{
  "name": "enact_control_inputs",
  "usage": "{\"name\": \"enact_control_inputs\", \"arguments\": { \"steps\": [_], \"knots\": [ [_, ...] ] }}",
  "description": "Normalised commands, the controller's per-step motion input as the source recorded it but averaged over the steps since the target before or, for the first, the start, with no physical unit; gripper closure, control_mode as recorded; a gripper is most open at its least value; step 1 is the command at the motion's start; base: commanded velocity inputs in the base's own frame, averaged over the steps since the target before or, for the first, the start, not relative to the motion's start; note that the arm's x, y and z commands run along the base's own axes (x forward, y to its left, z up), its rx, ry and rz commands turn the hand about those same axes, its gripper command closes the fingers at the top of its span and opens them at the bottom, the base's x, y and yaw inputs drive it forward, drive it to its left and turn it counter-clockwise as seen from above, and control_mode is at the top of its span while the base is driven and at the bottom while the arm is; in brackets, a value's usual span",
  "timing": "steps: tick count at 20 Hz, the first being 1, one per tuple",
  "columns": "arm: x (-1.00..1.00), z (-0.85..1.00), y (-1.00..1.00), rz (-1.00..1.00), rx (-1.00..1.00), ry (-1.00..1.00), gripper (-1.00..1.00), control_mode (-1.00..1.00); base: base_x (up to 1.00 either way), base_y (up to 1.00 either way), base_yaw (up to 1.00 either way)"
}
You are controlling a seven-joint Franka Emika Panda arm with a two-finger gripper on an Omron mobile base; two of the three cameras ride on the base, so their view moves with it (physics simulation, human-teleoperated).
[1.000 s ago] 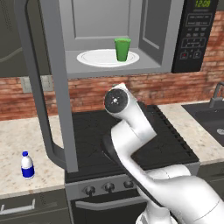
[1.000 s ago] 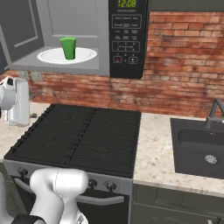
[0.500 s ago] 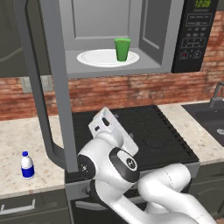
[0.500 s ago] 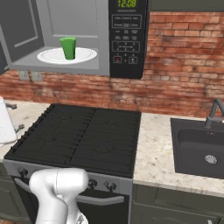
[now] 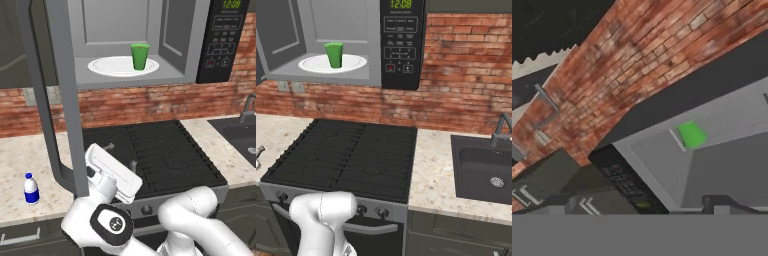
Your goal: Place the microwavable item in the microwave. Then, close the microwave door and press the start button.
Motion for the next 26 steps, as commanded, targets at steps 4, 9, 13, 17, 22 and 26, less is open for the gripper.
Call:
{"name": "enact_control_inputs", "arguments": {
  "steps": [4, 9, 13, 17, 22, 26],
  "knots": [
    [-0.32, 0.0, 0.73, -0.09, -0.27, -0.26, -1.0, -1.0, 0.0, 0.0, 0.0],
    [-0.42, -0.01, 0.7, -0.11, -0.21, -0.17, -1.0, -1.0, 0.0, 0.0, 0.0],
    [-0.15, -0.08, 0.8, -0.12, -0.17, -0.05, -1.0, -1.0, 0.0, 0.0, 0.0],
    [-0.02, 0.0, 0.8, -0.14, -0.09, -0.02, -1.0, -1.0, 0.0, 0.0, 0.0],
    [0.0, 0.06, 0.79, -0.16, -0.03, -0.01, -1.0, -1.0, 0.0, 0.0, 0.0],
    [-0.03, 0.31, 0.46, -0.17, -0.01, -0.05, -1.0, -1.0, 0.0, 0.0, 0.0]
  ]
}}
